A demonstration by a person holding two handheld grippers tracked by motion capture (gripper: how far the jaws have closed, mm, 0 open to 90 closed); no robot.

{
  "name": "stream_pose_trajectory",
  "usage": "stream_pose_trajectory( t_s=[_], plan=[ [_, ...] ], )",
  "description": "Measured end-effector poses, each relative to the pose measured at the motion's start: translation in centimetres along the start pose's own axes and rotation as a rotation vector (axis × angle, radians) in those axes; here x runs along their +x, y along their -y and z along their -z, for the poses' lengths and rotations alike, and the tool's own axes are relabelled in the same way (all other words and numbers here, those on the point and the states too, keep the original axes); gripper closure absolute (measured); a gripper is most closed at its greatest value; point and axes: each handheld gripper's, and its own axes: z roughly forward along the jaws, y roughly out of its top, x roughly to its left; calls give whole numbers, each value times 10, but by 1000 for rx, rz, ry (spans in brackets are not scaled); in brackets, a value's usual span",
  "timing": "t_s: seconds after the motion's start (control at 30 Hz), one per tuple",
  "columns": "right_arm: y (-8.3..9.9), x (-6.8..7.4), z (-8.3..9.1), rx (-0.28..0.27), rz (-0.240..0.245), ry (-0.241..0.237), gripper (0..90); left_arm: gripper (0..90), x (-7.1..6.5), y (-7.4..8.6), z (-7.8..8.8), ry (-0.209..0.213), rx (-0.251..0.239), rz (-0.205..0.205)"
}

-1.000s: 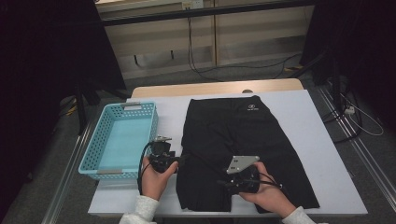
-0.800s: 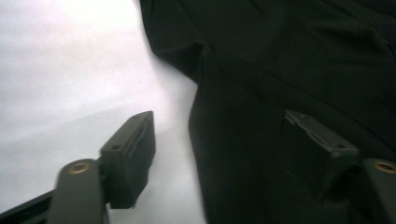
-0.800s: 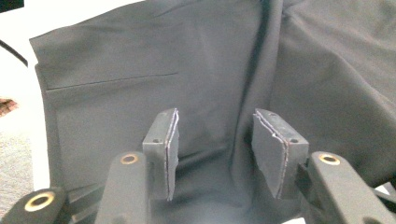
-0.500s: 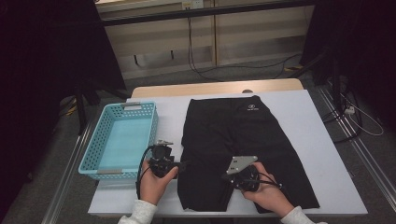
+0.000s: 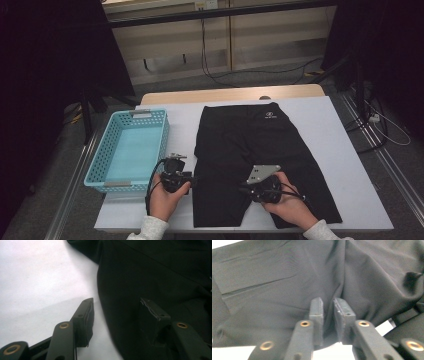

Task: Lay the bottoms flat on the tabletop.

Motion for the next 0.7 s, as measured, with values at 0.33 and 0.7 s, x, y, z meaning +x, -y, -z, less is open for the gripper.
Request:
stream_pose_trajectory(
  t_s=[0.33,0.7],
  plan=[
    [-8,5,9,-57,-5,13,571,762,0,0,-1,10,31,17],
    [-8,17,6,-55,1,-40,524,894,6,1,14,26,23,73]
  ],
)
